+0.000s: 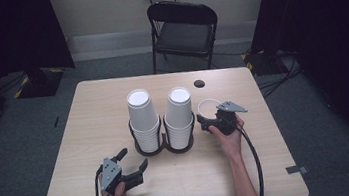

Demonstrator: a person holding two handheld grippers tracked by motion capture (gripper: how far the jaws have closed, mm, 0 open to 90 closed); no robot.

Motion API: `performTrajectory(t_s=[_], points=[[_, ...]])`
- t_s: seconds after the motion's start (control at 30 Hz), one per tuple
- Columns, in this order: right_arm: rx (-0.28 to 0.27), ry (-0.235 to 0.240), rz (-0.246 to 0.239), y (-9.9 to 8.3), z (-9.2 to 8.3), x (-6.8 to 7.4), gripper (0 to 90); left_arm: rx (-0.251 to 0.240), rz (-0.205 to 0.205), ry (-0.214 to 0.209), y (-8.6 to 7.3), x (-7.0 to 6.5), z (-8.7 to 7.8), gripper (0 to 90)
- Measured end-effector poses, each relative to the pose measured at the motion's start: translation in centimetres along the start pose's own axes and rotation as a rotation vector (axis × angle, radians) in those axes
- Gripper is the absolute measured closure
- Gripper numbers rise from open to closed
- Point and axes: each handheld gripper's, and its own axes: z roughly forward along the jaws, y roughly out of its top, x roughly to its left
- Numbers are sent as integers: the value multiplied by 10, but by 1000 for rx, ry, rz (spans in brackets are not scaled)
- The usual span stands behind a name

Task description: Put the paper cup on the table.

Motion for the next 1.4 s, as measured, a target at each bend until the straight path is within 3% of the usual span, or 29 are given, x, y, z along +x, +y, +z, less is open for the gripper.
performTrajectory(t_s=[0.13, 0.47, 0.6, 0.67, 0.9, 1.13, 1.2, 1.4], points=[[-7, 5, 18, -3, 0, -1, 100, 2, 3, 0, 0, 0, 0, 168], [41, 8, 46, -10, 0, -4, 111, 0, 6, 2, 0, 0, 0, 169], [71, -1, 46, -11, 0, -3, 122, 1, 12, 2, 0, 0, 0, 169], [105, -26, 12, -13, 0, -2, 130, 0, 13, 0, 0, 0, 0, 169], [124, -11, 29, -15, -3, -2, 130, 0, 12, 2, 0, 0, 0, 169], [146, -15, 52, -23, -13, -5, 130, 3, 11, 2, 0, 0, 0, 171], [130, -39, 44, -20, -25, 0, 129, 1, 4, 9, 0, 0, 0, 170], [138, -40, 60, -23, -36, 1, 130, 3, 4, 10, 0, -1, 0, 169]])
